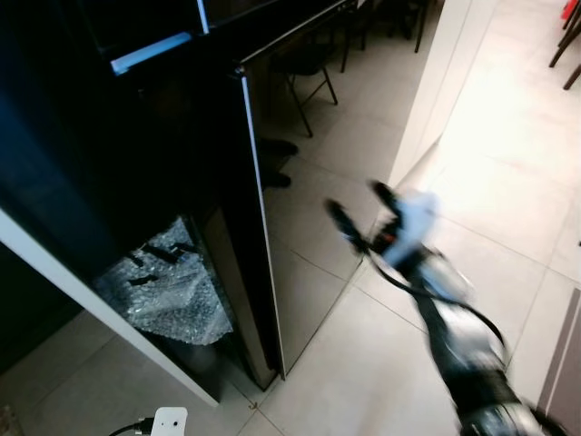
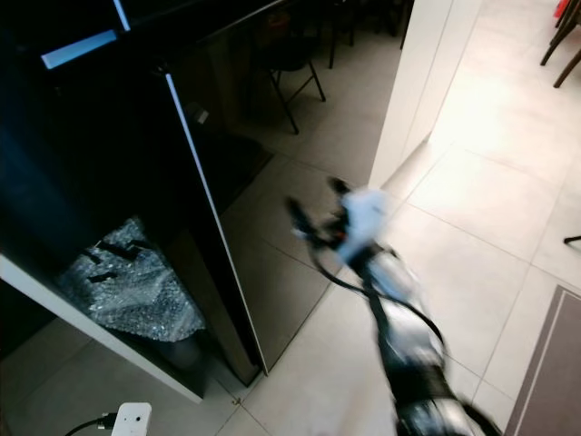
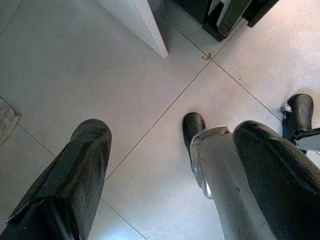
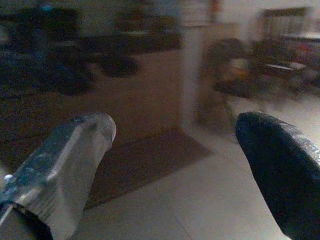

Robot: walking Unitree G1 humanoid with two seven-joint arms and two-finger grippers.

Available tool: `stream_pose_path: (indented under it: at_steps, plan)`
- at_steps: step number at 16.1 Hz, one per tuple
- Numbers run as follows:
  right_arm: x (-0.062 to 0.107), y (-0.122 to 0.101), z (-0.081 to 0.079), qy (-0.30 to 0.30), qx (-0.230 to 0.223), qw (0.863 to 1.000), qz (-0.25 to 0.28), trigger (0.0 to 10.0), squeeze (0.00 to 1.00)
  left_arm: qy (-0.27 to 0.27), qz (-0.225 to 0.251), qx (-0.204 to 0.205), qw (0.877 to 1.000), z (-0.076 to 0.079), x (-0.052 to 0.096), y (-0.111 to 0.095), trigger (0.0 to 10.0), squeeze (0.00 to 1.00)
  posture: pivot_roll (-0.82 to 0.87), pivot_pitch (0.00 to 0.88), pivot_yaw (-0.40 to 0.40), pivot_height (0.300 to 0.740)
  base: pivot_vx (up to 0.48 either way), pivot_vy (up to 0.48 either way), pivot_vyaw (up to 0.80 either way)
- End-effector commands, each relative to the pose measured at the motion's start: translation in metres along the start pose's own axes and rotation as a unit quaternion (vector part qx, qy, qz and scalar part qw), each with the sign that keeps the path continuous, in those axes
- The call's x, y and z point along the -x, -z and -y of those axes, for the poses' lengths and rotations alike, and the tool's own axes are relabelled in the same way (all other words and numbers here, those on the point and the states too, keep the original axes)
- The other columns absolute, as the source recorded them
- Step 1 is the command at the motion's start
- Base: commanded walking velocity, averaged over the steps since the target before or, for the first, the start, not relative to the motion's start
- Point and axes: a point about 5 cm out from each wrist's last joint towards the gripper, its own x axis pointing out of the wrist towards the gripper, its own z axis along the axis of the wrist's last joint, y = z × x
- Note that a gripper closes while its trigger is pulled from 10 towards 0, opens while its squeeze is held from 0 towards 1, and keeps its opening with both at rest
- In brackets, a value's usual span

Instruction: Restocking fridge

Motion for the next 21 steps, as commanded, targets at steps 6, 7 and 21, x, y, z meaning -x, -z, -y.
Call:
stream_pose_path:
  at_steps: [6, 7, 21]
  plan:
    - [0.087, 0.076, 0.060, 0.268, -0.064, 0.950, -0.150, 10.0, 0.00, 0.001, -0.013, -0.009, 1.000, 0.000, 0.002, 0.009, 10.0, 0.00, -0.05, 0.131, 0.016, 0.740, 0.000, 0.000, 0.00]
    - [0.116, 0.113, 0.056, 0.299, -0.100, 0.919, -0.236, 10.0, 0.00, 0.001, -0.012, -0.009, 1.000, -0.001, 0.002, 0.008, 10.0, 0.00, -0.05, 0.130, 0.017, 0.740, 0.000, 0.000, 0.00]
    - [0.225, 0.207, -0.050, 0.221, -0.145, 0.800, -0.538, 10.0, 0.00, 0.000, -0.009, -0.021, 1.000, -0.009, 0.002, 0.005, 10.0, 0.00, -0.01, 0.171, 0.043, 0.740, 0.000, 0.000, 0.43]
